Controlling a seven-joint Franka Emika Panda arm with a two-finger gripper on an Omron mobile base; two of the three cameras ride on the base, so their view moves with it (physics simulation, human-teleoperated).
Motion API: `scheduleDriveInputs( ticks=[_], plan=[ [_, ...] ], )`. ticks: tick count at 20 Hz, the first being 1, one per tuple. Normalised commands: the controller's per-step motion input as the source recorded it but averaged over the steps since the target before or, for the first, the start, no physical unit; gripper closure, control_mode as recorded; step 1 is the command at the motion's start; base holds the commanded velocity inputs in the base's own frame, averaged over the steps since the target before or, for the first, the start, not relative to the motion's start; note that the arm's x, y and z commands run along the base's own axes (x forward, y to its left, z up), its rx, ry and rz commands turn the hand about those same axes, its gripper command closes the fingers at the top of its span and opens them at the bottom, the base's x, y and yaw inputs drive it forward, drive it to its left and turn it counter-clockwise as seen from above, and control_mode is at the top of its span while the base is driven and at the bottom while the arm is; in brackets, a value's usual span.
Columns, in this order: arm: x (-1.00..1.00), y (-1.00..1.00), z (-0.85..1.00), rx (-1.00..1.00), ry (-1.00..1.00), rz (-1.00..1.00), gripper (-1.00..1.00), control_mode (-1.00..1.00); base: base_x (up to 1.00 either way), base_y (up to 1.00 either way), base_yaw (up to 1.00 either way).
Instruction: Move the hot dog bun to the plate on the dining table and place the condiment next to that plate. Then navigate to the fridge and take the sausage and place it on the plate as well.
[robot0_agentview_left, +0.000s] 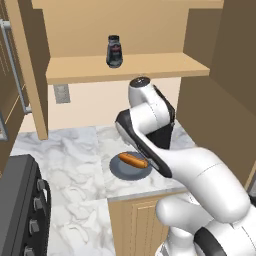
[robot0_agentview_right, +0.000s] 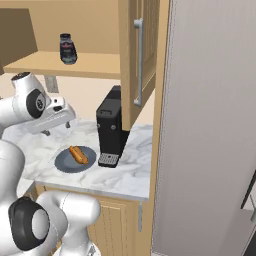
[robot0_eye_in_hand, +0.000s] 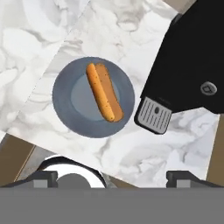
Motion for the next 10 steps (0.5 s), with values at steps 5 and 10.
scheduleDriveInputs(
  ticks=[5, 10],
  plan=[
    [0.21, 0.13, -0.61, -0.11, 0.00, 0.02, -1.00, -1.00, 0.00, 0.00, 0.00],
    [0.28, 0.00, -0.57, -0.03, 0.00, 0.00, -1.00, -1.00, 0.00, 0.00, 0.00]
  ],
)
